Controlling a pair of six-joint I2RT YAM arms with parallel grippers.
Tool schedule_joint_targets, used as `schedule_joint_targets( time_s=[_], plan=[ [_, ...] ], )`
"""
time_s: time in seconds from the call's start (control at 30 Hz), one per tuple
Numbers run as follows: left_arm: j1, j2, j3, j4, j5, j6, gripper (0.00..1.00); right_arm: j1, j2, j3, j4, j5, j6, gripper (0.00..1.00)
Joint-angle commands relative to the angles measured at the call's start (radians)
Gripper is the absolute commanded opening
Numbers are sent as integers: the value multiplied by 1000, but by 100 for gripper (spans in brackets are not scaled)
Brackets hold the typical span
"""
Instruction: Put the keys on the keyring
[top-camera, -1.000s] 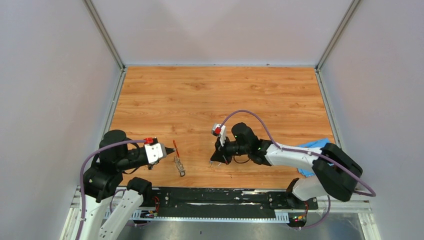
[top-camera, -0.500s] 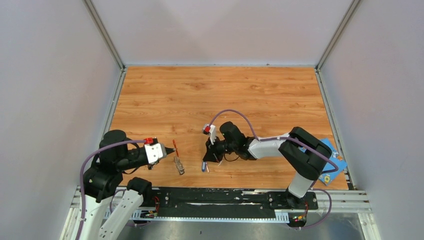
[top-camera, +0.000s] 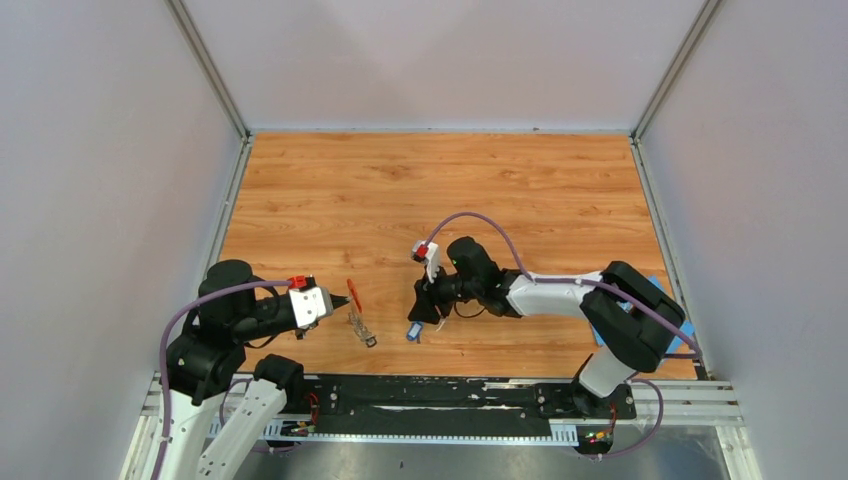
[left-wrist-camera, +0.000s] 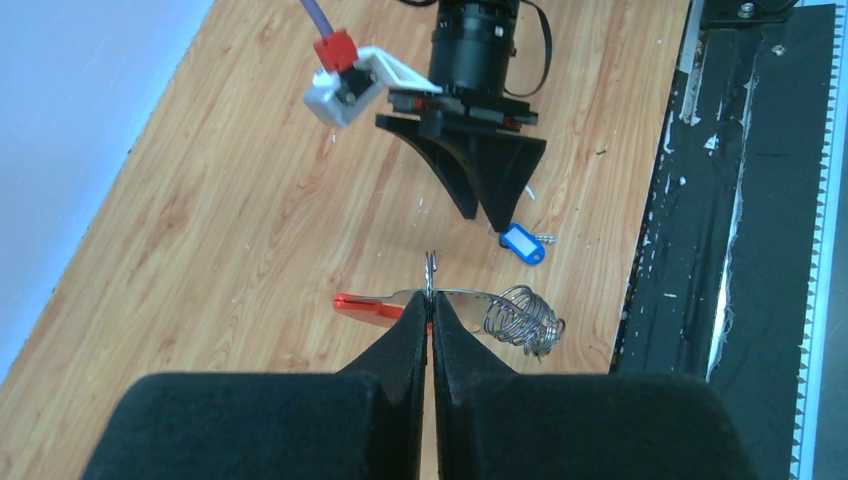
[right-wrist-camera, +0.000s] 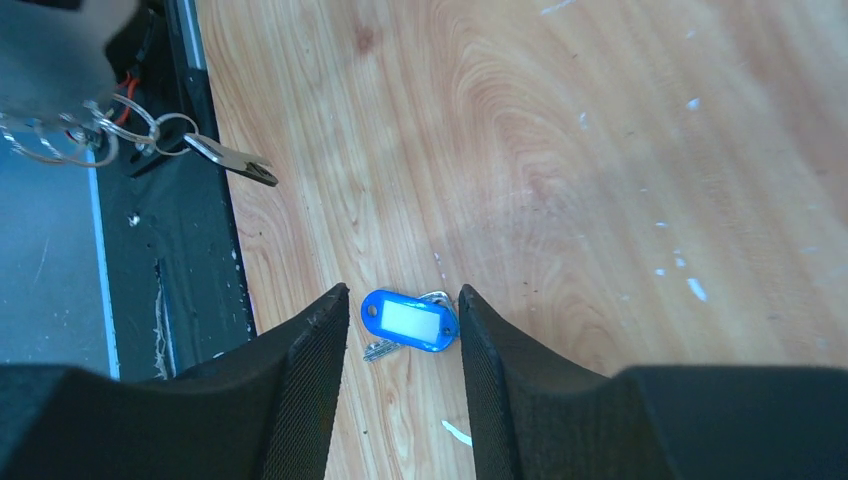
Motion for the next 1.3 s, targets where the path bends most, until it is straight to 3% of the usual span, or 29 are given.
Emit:
schedule_joint_targets(
  time_s=[0.0,0.57,1.27],
  plan=[
    [4,-14,22,9,-3,6,0,-37,-83,-30,-60,-1,-25,48],
    [4,-12,26,9,-7,10,0,-35,-17,-77,-46,-26,110,48],
    [4,-24,23,9,-13,15,0,-35,77,-23,-10,32,137,33]
  ],
)
